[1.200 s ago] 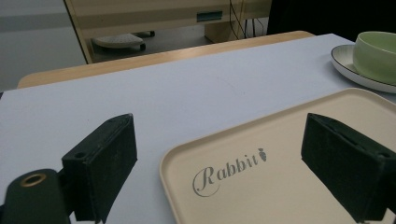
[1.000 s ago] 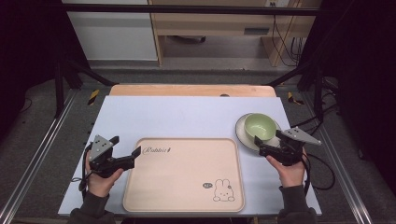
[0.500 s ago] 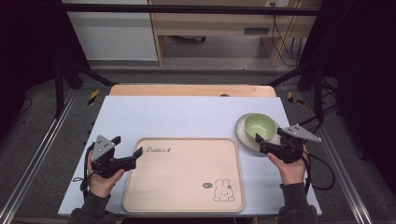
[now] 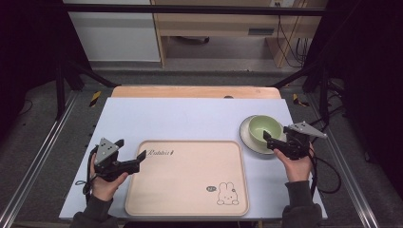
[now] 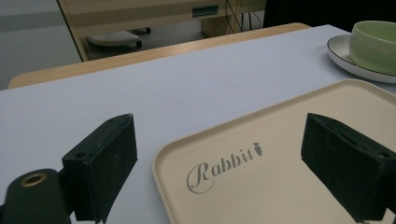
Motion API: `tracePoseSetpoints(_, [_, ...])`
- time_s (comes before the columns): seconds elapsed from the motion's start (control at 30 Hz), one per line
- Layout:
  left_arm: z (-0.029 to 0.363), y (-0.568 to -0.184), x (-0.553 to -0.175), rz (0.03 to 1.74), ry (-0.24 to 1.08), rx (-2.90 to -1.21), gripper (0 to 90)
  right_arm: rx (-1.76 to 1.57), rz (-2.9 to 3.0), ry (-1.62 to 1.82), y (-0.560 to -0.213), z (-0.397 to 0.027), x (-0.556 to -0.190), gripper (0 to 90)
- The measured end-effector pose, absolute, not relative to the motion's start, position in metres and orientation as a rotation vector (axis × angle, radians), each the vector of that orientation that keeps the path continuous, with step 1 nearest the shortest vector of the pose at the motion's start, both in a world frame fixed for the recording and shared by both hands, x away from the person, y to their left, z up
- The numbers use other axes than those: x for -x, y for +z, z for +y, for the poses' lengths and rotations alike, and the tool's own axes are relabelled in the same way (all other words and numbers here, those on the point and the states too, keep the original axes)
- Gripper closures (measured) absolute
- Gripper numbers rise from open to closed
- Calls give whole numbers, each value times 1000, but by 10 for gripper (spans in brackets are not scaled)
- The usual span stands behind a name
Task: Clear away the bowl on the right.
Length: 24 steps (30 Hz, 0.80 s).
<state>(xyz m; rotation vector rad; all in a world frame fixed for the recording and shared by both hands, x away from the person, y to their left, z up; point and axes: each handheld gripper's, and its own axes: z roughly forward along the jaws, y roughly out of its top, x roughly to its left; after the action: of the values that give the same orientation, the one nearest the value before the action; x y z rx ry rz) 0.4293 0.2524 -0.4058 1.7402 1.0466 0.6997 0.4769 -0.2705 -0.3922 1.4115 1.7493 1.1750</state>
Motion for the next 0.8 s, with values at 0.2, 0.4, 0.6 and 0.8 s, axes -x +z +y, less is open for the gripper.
tracePoseSetpoints(0.2, [253,-406,-430,1050,703,-1738,104,-1432,1747,1166,-390,-272,-481,247])
tracePoseSetpoints(0.4, [254,-406,-430,1056,705,-1739,104,-1436,1757,1110,-391,-274,-489,260])
tracePoseSetpoints(0.6, [254,-407,-431,1057,707,-1743,104,-1453,1755,1099,-391,-277,-494,257])
tracePoseSetpoints(0.8, [253,-408,-431,1058,709,-1748,104,-1484,1751,1058,-391,-281,-505,266])
